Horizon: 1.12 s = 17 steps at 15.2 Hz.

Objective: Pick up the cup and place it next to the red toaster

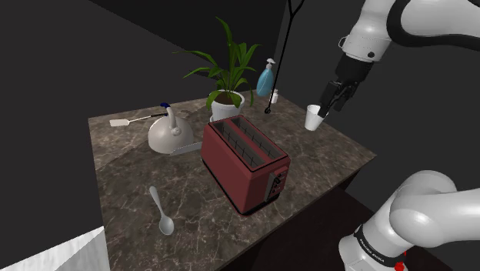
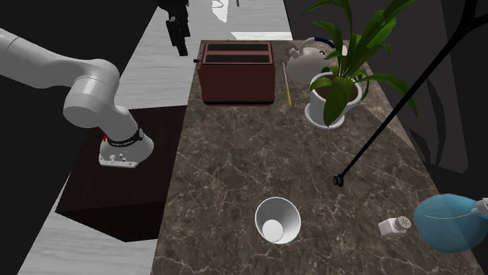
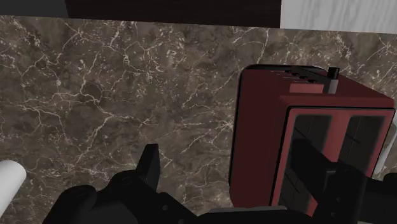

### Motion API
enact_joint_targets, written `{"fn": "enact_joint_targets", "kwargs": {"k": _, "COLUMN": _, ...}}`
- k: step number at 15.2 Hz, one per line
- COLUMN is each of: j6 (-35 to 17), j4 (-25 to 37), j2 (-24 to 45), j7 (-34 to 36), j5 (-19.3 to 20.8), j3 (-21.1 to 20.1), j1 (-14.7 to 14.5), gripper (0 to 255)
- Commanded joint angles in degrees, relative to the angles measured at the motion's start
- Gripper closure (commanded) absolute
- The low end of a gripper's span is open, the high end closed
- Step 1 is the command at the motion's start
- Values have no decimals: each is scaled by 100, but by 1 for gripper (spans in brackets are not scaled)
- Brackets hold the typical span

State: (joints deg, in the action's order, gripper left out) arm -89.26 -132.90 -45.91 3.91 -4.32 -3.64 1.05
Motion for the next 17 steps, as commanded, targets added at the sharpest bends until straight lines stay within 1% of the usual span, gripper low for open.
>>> {"fn": "enact_joint_targets", "kwargs": {"k": 1, "j6": 0, "j4": 0, "j2": 0, "j7": 0, "j5": 0, "j3": 0, "j1": 0, "gripper": 0}}
{"fn": "enact_joint_targets", "kwargs": {"k": 9, "j6": -1091, "j4": -367, "j2": 707, "j7": -660, "j5": 634, "j3": 526, "j1": 337, "gripper": 0}}
{"fn": "enact_joint_targets", "kwargs": {"k": 17, "j6": -2198, "j4": -300, "j2": 1783, "j7": -1219, "j5": 1149, "j3": 1047, "j1": 668, "gripper": 0}}
